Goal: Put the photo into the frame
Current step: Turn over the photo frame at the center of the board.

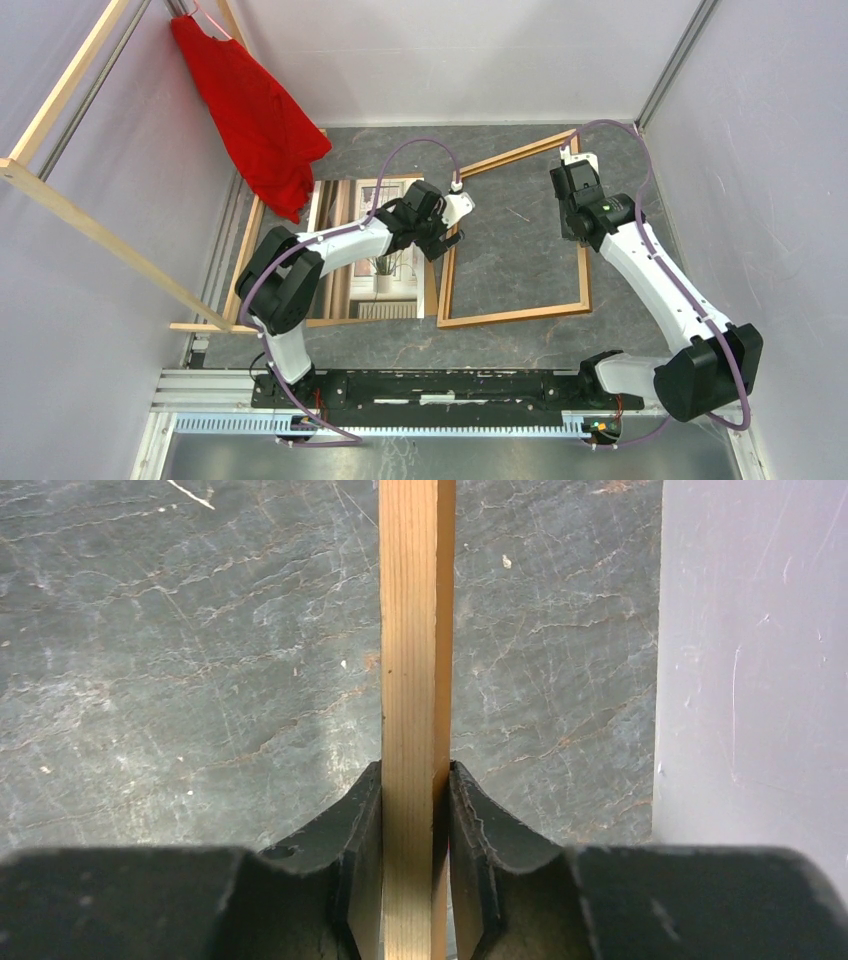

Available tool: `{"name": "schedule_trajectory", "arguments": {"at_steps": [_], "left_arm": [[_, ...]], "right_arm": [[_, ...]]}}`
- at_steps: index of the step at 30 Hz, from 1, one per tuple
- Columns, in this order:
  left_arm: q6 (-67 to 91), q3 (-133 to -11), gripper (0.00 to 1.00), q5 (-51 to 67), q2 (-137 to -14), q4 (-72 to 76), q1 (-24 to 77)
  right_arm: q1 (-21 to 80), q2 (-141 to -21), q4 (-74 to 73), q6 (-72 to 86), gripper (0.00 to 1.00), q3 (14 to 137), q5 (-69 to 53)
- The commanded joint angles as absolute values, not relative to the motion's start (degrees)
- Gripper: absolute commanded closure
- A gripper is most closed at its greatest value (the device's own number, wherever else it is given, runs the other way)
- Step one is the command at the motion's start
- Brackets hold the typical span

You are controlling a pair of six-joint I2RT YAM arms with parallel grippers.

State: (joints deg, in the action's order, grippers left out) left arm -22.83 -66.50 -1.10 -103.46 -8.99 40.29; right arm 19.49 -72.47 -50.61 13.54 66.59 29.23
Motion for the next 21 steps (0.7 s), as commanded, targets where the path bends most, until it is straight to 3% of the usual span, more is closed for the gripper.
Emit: {"name": "schedule_trajectory", "arguments": {"at_steps": [1, 19, 21], "left_arm": [[-27.3, -64.9, 0.00, -5.5, -104.5, -5.1, 40.5], [-26.5, -66.2, 0.00, -6.4, -109.9, -3.1, 43.7], [-26.9, -65.9, 0.00, -6.4, -109.8, -3.0, 43.9]], "right_arm": [[19.7, -74.7, -47.2, 12.5, 1.00, 64.5, 33.5], [19.8, -86.6, -40.7, 14.8, 0.99, 57.5, 40.3], [19.8, -88.1, -39.1, 14.7, 0.87, 56.9, 39.0]]}}
